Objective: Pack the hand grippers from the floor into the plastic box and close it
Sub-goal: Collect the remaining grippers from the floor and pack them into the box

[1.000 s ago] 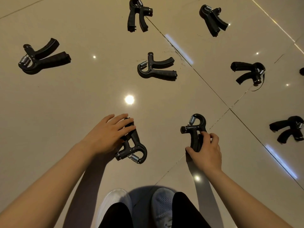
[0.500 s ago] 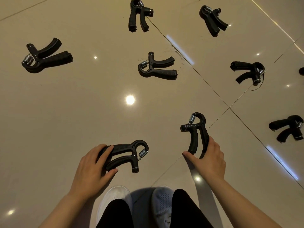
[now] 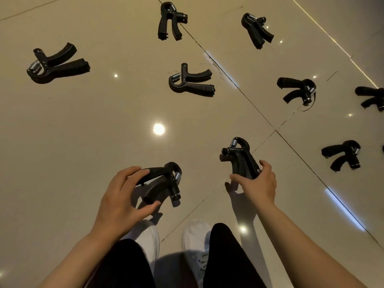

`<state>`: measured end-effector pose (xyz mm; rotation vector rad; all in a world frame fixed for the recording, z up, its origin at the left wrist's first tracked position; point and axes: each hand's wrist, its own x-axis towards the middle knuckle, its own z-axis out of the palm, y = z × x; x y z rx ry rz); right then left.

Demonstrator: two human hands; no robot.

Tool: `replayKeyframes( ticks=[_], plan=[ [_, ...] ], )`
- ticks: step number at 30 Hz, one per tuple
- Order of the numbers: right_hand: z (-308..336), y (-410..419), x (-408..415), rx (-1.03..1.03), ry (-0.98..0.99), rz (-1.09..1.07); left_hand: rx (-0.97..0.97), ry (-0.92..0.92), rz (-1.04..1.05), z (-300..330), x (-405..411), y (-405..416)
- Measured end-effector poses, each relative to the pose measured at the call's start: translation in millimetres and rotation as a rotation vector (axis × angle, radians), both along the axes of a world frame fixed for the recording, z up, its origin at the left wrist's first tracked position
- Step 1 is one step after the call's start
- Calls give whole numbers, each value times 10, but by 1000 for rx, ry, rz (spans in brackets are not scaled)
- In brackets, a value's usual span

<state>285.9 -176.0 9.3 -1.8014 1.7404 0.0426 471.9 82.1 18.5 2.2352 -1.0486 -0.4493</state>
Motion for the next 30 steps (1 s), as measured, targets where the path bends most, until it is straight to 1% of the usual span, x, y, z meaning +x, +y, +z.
replayKeyframes(
  ticks=[2,4,8,11,16,21,24,27,30],
  plan=[
    [130,80,-45,-20,-143,-97,-91,-15,19,169,-132,-87],
    [283,174,-147,-76,-229,-115,-152,-85,3,344,-249,-141],
    [682,454,-547,-220,-322,54,-227,-248,-27,725,-501,-93],
    [1055,756,-994,-309,-376,159,-260,-315,-79,1108,-775,-19],
    [1765,1308,-1934,-497,-446,188,-287,-387,-256,1842,-1393,99],
    [2569,1817,-2947,-673,-478,129,-396,-422,-404,2698,-2223,316],
    [2969,2154,-3607,-765,-481,85,-470,-485,-471,3140,-2869,491],
    [3299,2515,-4306,-824,-497,30,-512,-492,-538,3481,-3544,659],
    [3537,2852,-4966,-858,-486,-34,-558,-474,-647,3698,-4249,757]
  ],
)
